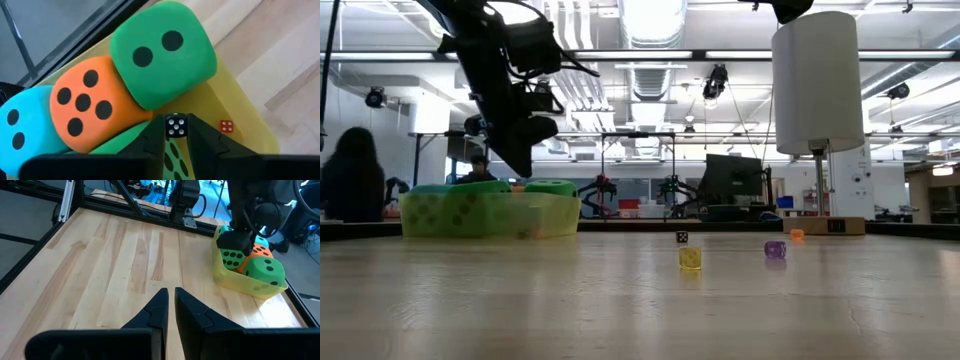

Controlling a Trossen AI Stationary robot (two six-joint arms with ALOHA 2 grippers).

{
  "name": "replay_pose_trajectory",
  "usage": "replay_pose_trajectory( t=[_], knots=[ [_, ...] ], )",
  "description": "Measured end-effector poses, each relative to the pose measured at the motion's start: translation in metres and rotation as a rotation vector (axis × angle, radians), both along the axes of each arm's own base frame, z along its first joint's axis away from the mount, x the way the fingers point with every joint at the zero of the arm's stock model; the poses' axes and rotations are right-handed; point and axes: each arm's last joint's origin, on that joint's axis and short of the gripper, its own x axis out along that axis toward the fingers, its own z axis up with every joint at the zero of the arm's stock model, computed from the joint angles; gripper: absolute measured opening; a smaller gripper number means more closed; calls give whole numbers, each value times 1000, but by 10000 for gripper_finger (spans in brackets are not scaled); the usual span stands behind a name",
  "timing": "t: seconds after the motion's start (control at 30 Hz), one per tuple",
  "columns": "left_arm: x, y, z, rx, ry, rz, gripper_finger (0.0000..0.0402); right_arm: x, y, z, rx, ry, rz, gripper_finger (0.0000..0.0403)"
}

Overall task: Pick & Place Dice
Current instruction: Put the left black small die into the yellow container

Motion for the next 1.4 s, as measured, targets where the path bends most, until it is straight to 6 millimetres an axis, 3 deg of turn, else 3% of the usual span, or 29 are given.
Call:
replay_pose_trajectory(
  t=[0.37,0.77,1.13,1.4],
  knots=[
    [-1,1,0,-14,-11,19,120,0,0,0,0,-1,0,28],
    [-12,4,-4,-45,94,47,179,0,0,0,0,-1,0,28],
    [-12,4,-4,-44,103,38,195,0,0,0,1,-1,0,28],
    [-12,4,-4,-33,142,-25,177,0,0,0,0,-1,0,28]
  ],
)
